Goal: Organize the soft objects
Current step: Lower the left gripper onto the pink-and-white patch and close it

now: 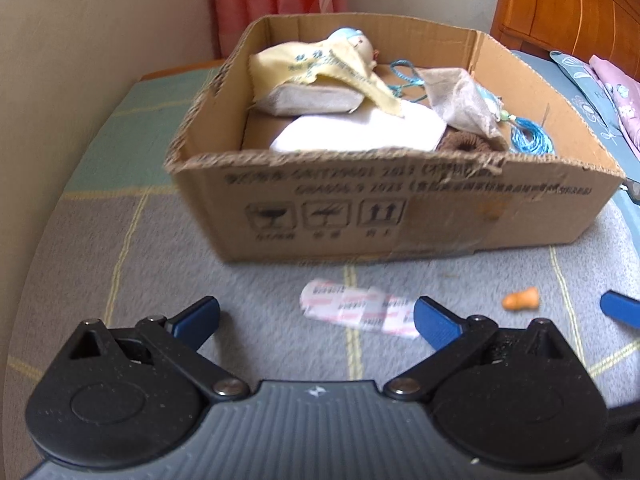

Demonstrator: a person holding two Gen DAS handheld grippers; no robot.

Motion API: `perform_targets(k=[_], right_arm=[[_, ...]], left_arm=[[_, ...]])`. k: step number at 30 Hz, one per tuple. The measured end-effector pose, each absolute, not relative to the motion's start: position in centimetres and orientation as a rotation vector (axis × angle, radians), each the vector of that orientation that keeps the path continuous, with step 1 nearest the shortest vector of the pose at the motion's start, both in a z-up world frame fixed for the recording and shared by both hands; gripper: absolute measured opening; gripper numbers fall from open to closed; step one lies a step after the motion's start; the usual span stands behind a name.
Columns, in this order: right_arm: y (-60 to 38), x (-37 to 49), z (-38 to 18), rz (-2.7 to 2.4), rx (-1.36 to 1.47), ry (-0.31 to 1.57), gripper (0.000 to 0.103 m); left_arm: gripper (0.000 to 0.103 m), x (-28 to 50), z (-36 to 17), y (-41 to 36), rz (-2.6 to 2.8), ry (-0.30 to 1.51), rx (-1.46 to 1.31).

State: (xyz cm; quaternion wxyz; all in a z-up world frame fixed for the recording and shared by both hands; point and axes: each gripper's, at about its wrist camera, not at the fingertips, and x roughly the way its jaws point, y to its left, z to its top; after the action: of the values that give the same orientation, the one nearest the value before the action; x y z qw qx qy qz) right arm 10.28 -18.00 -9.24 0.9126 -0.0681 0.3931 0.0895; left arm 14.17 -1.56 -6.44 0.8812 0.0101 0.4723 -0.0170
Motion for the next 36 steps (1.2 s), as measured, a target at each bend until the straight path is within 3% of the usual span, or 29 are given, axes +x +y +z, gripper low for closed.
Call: perform_targets(k=[7, 14, 19, 36], right_arm=[[-17.7, 10.1, -9.2, 0.191, -0.150, 0.810, 0.103], [-17.7, 10.1, -9.1, 0.190, -0.147, 0.812, 0.103], [-17.9, 10.1, -9.2, 0.193, -0.137, 0.816, 0.103], [-18.0, 10.2, -9.2, 0.202, -0.136, 0.812, 0.103]], left_arm=[[0.102, 12.7, -6.2, 0.7, 0.003, 1.017, 0.011], [0.102, 14.1, -5.0, -2.1, -0.041, 0.941, 0.000], [0.103, 15.9, -6.2, -3.8, 0.021, 1.004, 0.023], [0.103, 12.8, -5.4, 1.2, 0.098, 1.069, 0.014]])
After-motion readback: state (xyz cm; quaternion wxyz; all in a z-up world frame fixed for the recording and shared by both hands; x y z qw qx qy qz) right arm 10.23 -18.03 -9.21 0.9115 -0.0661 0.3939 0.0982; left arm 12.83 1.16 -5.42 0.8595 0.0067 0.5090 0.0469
